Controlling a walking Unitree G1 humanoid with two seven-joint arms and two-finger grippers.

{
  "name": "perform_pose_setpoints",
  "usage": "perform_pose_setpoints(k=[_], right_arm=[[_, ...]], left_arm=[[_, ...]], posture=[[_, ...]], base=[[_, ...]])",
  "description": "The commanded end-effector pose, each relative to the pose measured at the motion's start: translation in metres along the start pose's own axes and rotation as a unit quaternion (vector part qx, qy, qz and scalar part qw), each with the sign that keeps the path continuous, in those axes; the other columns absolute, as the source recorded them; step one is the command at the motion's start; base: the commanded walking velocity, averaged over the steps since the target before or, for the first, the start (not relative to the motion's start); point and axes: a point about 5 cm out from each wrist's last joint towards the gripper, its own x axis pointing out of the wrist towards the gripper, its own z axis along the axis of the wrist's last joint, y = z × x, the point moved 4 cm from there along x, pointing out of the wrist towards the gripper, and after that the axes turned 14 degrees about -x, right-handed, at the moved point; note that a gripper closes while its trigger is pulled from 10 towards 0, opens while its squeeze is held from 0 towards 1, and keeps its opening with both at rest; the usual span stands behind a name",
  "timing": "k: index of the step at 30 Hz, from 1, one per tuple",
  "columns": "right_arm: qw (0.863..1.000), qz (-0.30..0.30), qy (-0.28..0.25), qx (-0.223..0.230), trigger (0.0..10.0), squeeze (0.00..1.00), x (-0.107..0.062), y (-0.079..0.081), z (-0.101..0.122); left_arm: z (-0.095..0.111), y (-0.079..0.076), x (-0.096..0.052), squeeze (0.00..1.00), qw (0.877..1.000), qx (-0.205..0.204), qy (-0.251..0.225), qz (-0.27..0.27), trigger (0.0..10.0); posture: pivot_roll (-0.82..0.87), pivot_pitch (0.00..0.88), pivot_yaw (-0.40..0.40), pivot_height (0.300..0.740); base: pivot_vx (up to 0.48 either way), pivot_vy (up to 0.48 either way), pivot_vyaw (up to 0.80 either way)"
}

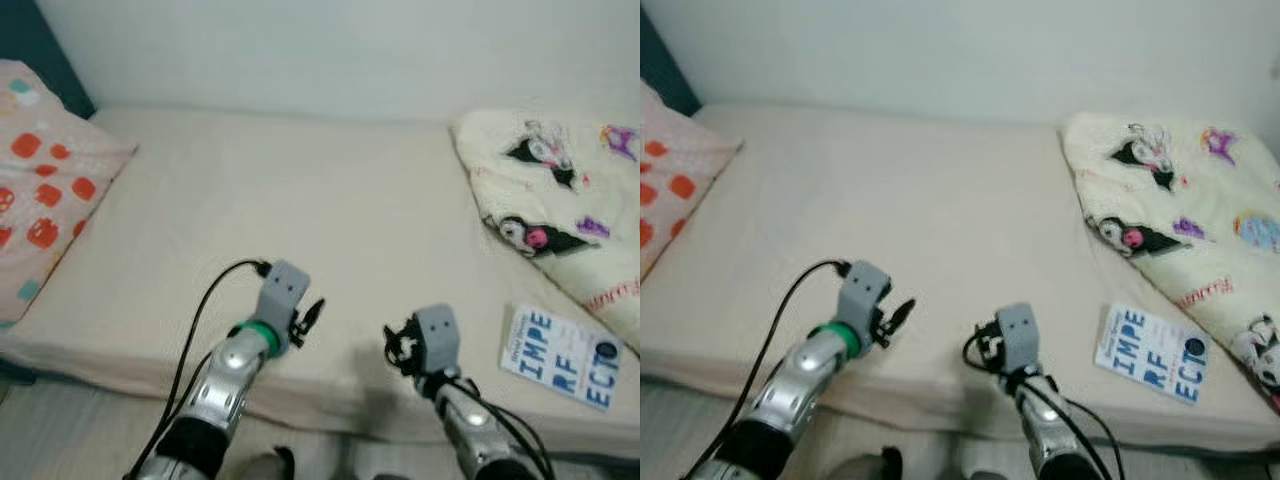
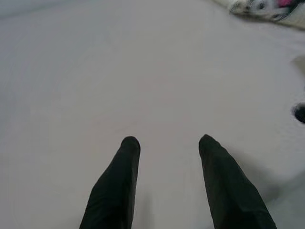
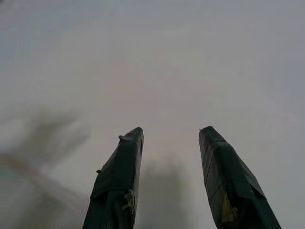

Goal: Clean up the room

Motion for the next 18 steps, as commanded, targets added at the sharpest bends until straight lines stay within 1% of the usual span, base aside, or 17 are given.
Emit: perform_pose_setpoints(k=[1, 2, 9, 11, 13, 18], right_arm=[[1.0, -0.008, 0.021, 0.014, 10.0, 0.0, -0.0057, -0.0022, -0.0114], [1.0, -0.011, 0.021, 0.015, 10.0, 0.0, -0.0062, -0.0037, -0.0119], [0.999, -0.014, 0.023, 0.017, 10.0, 0.0, -0.0079, -0.0049, -0.0136], [0.999, -0.014, 0.024, 0.017, 10.0, 0.0, -0.0085, -0.0045, -0.0145], [0.999, -0.013, 0.026, 0.017, 10.0, 0.0, -0.0096, -0.0037, -0.0159], [0.999, -0.012, 0.026, 0.018, 10.0, 0.0, -0.0097, -0.0037, -0.0161]], left_arm=[[-0.0052, -0.0053, 0.0009, 0.0, 1.0, 0.004, 0.007, -0.007, 10.0], [-0.0051, -0.0084, 0.0014, 0.0, 1.0, 0.004, 0.007, -0.01, 10.0], [-0.0054, -0.0118, 0.0014, 0.0, 1.0, 0.004, 0.007, -0.018, 10.0], [-0.0066, -0.0108, 0.0011, 0.0, 1.0, 0.001, 0.008, -0.016, 10.0], [-0.0103, -0.0071, -0.0006, 0.0, 1.0, -0.011, 0.013, -0.008, 10.0], [-0.0126, -0.005, -0.0012, 0.0, 1.0, -0.012, 0.015, -0.002, 10.0]], posture=[[-0.01, 0.0, 0.037, 0.74], [-0.01, 0.0, 0.038, 0.74], [-0.01, 0.0, 0.038, 0.74], [-0.01, 0.0, 0.038, 0.74], [-0.01, 0.001, 0.037, 0.74], [-0.01, 0.003, 0.035, 0.74]], base=[[0.0, 0.0, 0.0], [0.0, 0.0, 0.0], [0.0, 0.0, 0.0], [0.0, 0.0, 0.0], [0.0, 0.0, 0.0], [0.0, 0.0, 0.0]])
